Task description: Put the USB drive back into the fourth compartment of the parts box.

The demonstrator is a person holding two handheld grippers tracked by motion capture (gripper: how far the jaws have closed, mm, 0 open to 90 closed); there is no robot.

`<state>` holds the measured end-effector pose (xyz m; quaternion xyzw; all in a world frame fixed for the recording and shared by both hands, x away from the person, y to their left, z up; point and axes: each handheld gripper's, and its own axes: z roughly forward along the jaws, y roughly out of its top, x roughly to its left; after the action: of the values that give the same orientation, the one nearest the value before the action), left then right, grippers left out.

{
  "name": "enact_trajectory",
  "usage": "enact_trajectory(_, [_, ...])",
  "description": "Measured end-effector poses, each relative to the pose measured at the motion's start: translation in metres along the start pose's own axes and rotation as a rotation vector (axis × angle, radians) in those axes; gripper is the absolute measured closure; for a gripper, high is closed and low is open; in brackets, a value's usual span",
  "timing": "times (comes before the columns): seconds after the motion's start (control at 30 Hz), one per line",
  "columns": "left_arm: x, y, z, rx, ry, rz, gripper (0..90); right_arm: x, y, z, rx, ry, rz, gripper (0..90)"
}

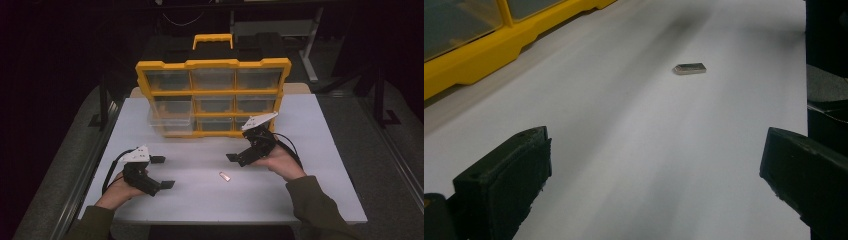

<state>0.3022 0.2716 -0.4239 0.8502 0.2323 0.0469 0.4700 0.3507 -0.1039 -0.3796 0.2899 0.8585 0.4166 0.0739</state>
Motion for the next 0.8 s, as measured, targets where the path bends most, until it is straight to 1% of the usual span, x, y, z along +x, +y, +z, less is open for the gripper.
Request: enact_trajectory(0.8, [0.000, 0.000, 0.000, -0.003, -0.001, 0.002, 0.0, 0.005, 0.013, 0.014, 0.008, 0.023, -0.018, 0.0])
